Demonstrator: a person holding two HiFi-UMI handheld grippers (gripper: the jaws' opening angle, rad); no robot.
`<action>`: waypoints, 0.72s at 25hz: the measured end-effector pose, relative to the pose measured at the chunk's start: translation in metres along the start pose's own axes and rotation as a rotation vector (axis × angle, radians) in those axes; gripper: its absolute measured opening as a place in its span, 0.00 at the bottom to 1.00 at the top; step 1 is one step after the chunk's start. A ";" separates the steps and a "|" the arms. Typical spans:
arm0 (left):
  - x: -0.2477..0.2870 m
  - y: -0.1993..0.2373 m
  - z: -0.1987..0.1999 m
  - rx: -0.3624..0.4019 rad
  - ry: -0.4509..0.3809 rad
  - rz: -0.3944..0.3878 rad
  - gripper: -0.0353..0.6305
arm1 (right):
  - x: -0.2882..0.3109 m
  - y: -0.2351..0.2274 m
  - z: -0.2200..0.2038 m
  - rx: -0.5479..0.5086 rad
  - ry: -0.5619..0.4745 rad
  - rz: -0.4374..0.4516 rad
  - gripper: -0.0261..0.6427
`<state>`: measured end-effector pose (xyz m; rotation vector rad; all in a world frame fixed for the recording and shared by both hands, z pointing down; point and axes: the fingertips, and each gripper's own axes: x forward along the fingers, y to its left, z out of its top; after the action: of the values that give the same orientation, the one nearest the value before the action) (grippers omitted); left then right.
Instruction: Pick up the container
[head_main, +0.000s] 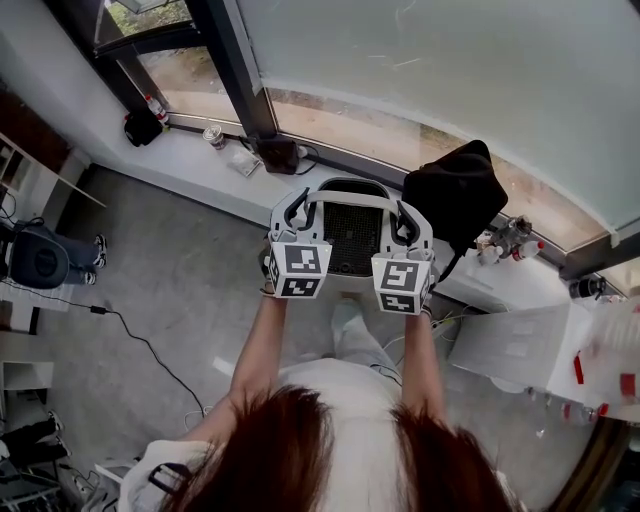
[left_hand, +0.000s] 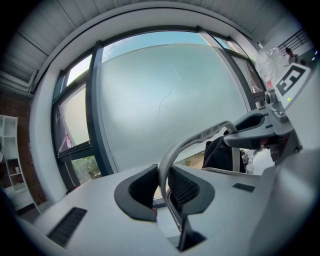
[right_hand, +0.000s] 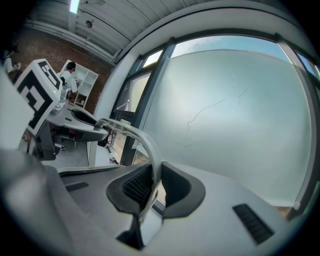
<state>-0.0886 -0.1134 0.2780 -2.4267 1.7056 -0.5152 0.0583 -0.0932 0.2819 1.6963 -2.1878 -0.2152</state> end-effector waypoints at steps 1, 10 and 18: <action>-0.004 0.002 0.004 0.003 -0.005 0.001 0.16 | -0.003 0.001 0.004 0.001 -0.009 -0.002 0.14; -0.038 0.004 0.035 0.046 -0.050 -0.020 0.16 | -0.033 -0.002 0.037 0.021 -0.070 -0.028 0.14; -0.075 0.004 0.058 0.047 -0.085 -0.036 0.16 | -0.062 -0.002 0.063 0.027 -0.120 -0.046 0.14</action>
<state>-0.0947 -0.0505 0.2078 -2.4140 1.6021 -0.4441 0.0499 -0.0407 0.2111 1.7928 -2.2468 -0.3084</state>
